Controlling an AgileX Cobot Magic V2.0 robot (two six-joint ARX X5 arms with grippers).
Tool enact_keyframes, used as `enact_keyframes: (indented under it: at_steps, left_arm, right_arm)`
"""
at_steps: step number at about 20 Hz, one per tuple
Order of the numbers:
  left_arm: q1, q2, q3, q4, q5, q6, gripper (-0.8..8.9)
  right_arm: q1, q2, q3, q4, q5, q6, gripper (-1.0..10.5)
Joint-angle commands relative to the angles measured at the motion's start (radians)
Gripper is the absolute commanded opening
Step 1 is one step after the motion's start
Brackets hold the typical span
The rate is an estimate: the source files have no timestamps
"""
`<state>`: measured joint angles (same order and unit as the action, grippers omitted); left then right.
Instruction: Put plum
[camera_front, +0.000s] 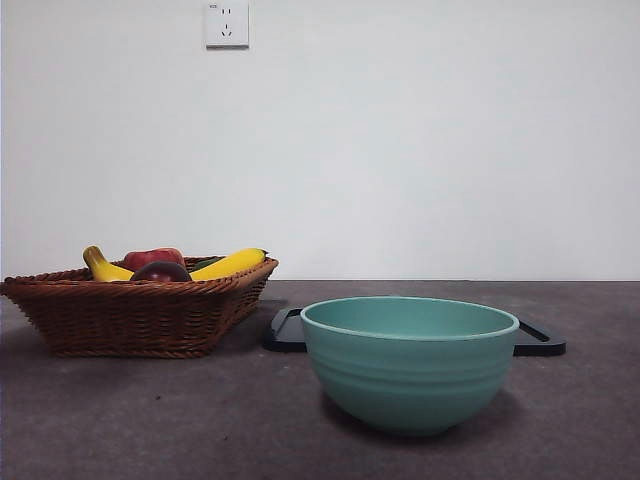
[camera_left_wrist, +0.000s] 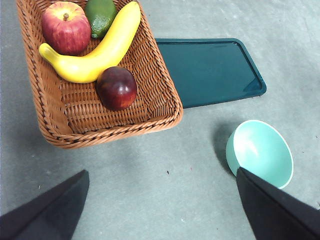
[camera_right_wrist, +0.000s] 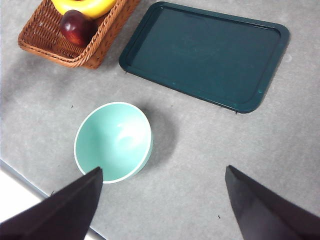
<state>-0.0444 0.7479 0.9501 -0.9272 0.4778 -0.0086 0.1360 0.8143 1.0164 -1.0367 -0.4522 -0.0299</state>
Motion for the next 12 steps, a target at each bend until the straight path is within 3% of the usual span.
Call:
enact_keyframes:
  at_steps: [1, 6, 12]
  left_arm:
    - [-0.004, 0.014, 0.02, 0.016, 0.005, -0.003, 4.72]
    - [-0.037, 0.091, 0.057, 0.094, -0.014, -0.042, 4.68]
    - [-0.134, 0.327, 0.219, 0.115, -0.125, -0.053, 4.67]
  right_arm:
    - [0.002, 0.008, 0.021, 0.005, -0.004, -0.003, 3.9]
    - [0.002, 0.008, 0.021, 0.005, -0.004, -0.002, 3.9]
    - [0.002, 0.008, 0.021, 0.005, -0.004, -0.002, 3.9]
